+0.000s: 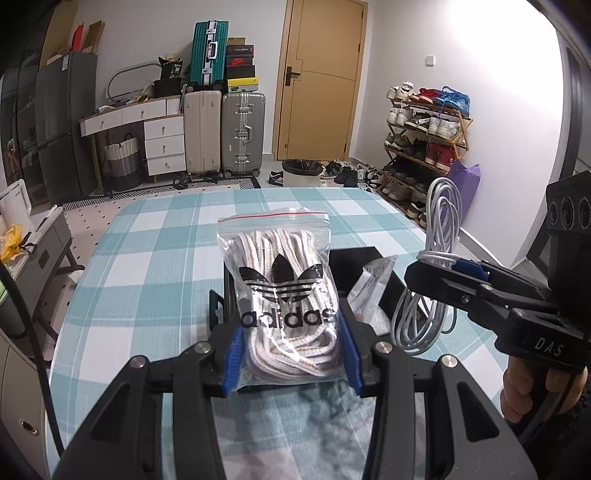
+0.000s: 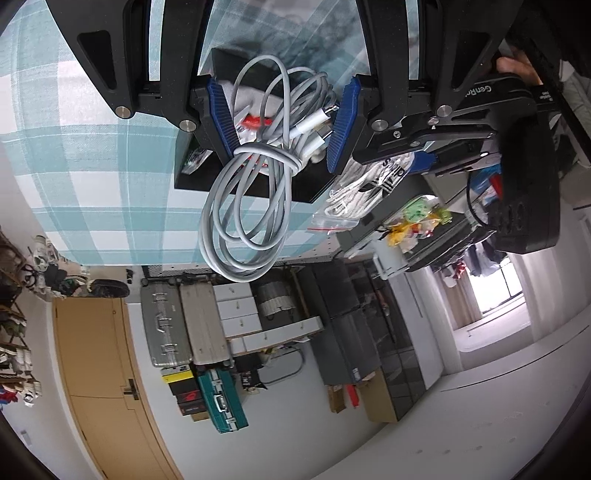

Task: Organize soft objects
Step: 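Lift the cable and sock bag over the black box and lower them inside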

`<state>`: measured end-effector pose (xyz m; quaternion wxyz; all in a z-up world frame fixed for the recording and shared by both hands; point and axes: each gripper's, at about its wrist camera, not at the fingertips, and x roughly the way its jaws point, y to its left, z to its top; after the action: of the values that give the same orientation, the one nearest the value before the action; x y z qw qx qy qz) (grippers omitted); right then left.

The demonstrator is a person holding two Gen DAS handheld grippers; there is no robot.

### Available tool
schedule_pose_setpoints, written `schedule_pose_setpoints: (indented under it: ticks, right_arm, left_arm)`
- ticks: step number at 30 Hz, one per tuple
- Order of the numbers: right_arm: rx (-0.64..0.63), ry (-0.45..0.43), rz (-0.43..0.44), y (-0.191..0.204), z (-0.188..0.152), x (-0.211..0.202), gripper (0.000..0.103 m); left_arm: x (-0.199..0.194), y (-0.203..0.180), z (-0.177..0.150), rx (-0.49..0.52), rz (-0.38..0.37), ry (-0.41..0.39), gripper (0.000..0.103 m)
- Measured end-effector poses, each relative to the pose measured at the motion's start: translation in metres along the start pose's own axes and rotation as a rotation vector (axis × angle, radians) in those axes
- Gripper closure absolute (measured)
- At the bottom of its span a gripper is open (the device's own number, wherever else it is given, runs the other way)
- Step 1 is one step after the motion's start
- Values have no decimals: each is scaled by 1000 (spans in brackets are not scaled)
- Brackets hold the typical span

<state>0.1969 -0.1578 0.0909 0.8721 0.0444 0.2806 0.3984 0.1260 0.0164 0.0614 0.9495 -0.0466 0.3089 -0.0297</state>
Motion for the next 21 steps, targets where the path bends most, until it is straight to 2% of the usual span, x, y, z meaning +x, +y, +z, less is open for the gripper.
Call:
schedule_pose_setpoints:
  ticks: [21]
  right_arm:
    - [22, 26, -63, 1, 10, 44, 54]
  left_arm:
    - [43, 8, 10, -8, 3, 36, 60]
